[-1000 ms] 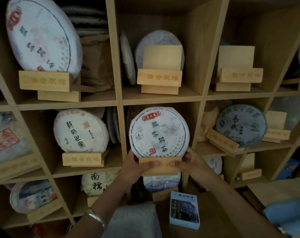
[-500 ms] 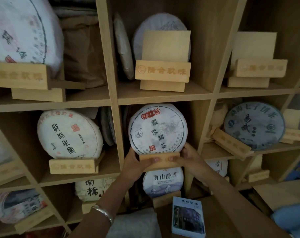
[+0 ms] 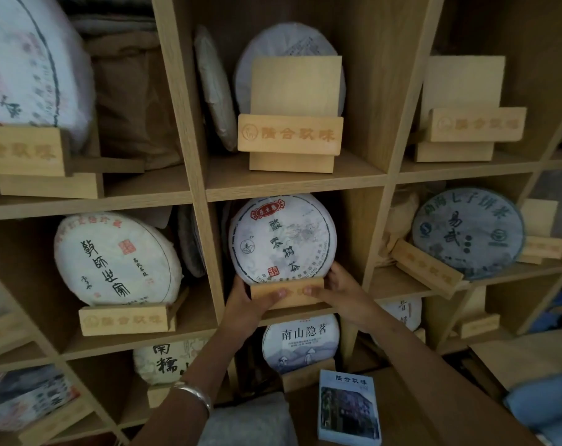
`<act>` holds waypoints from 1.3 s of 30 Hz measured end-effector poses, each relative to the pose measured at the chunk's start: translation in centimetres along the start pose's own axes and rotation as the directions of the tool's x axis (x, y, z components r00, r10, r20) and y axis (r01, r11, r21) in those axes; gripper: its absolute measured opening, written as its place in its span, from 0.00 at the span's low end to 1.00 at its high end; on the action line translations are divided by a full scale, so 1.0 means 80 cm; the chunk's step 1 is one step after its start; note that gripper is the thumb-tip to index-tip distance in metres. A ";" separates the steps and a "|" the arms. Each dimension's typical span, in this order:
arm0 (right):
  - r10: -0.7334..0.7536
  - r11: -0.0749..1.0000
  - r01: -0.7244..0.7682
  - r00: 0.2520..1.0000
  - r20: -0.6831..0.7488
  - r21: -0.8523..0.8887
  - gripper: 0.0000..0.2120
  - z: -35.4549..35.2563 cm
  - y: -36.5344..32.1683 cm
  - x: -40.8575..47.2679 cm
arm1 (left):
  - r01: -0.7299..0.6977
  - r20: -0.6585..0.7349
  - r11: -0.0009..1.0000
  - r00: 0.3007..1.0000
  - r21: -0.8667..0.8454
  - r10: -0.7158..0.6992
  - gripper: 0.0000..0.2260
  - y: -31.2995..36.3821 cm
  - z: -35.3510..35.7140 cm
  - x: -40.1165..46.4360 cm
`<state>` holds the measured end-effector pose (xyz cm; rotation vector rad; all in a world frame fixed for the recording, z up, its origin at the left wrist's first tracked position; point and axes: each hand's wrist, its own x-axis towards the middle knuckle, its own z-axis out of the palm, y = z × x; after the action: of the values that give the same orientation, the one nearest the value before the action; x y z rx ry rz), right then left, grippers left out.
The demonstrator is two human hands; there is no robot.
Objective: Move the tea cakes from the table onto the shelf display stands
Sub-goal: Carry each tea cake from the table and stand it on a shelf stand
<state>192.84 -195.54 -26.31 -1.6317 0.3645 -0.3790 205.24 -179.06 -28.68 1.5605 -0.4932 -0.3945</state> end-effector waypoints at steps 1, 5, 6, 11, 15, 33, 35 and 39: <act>-0.004 1.000 0.004 1.000 0.000 -0.003 0.30 0.000 0.000 0.000 | 0.000 -0.009 1.000 1.000 -0.002 0.000 0.38 0.001 0.002 -0.002; -0.049 0.997 0.046 0.998 -0.049 -0.066 0.27 0.006 0.006 -0.001 | -0.001 -0.090 1.000 0.996 0.017 0.002 0.31 0.001 0.011 -0.010; -0.057 0.994 0.051 0.996 -0.065 -0.092 0.25 0.009 0.007 -0.002 | 0.003 -0.110 1.000 0.994 0.024 -0.001 0.30 0.003 0.013 -0.012; -0.043 0.954 -0.017 0.980 -0.196 -0.298 0.20 0.012 0.023 -0.010 | 0.070 -0.196 0.980 0.980 0.184 -0.033 0.33 0.010 0.015 -0.030; 0.027 0.913 -0.105 0.980 -0.198 -0.394 0.25 0.003 0.033 -0.047 | 0.237 -0.232 0.935 0.956 0.262 -0.177 0.18 0.002 0.009 -0.050; 0.044 0.708 -0.458 0.788 -0.614 -0.537 0.14 -0.135 0.023 -0.334 | -0.455 0.741 0.721 0.660 0.522 -0.121 0.10 0.017 0.196 -0.142; 0.058 0.688 -0.557 0.681 -0.730 -0.465 0.18 -0.144 0.017 -0.389 | -0.493 0.814 0.738 0.566 0.460 -0.129 0.10 0.018 0.237 -0.170; 0.097 0.607 -0.715 0.500 -0.861 -0.347 0.20 -0.150 0.004 -0.520 | -0.560 0.913 0.767 0.401 0.314 -0.081 0.06 0.023 0.323 -0.257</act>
<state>150.29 -187.52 -26.80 -1.8974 1.7957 -0.5868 174.03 -189.90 -29.18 1.7048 -1.8795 -0.9140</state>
